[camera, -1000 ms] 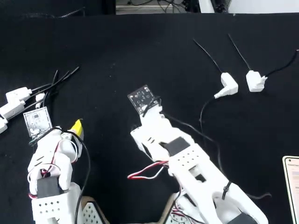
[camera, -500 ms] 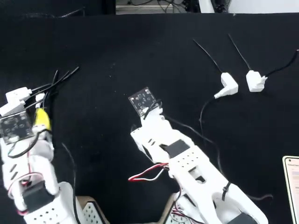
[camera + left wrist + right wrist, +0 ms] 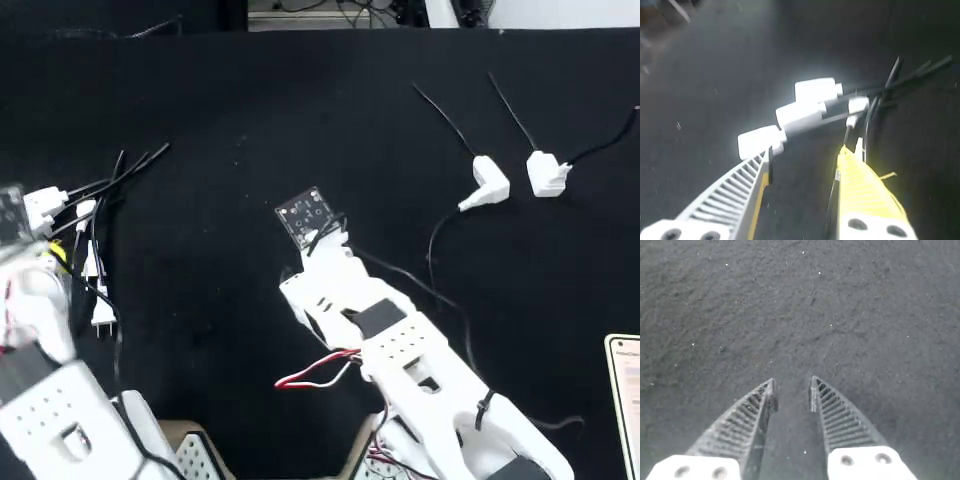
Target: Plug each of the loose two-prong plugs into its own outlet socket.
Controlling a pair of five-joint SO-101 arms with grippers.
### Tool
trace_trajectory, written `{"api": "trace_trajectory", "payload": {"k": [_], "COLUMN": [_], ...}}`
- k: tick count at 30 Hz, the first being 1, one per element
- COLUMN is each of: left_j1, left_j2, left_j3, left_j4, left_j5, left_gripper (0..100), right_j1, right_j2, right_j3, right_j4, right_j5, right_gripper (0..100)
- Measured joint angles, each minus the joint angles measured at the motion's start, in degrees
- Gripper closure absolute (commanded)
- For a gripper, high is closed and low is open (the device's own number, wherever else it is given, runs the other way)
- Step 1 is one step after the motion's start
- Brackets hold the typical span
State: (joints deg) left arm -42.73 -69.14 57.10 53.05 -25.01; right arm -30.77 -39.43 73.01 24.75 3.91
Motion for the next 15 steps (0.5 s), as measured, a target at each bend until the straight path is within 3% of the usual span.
{"api": "trace_trajectory", "payload": {"k": [15], "left_j1": [-12.13], "left_j2": [45.54], "left_j3": [-23.74], "left_j4": [0.44], "left_j5": [-38.68], "left_gripper": [78], "right_j1": [0.00], "right_j2": [0.00], "right_j3": [0.00], "right_j4": [0.00], "right_j5": [0.00], "right_gripper": [89.3]}}
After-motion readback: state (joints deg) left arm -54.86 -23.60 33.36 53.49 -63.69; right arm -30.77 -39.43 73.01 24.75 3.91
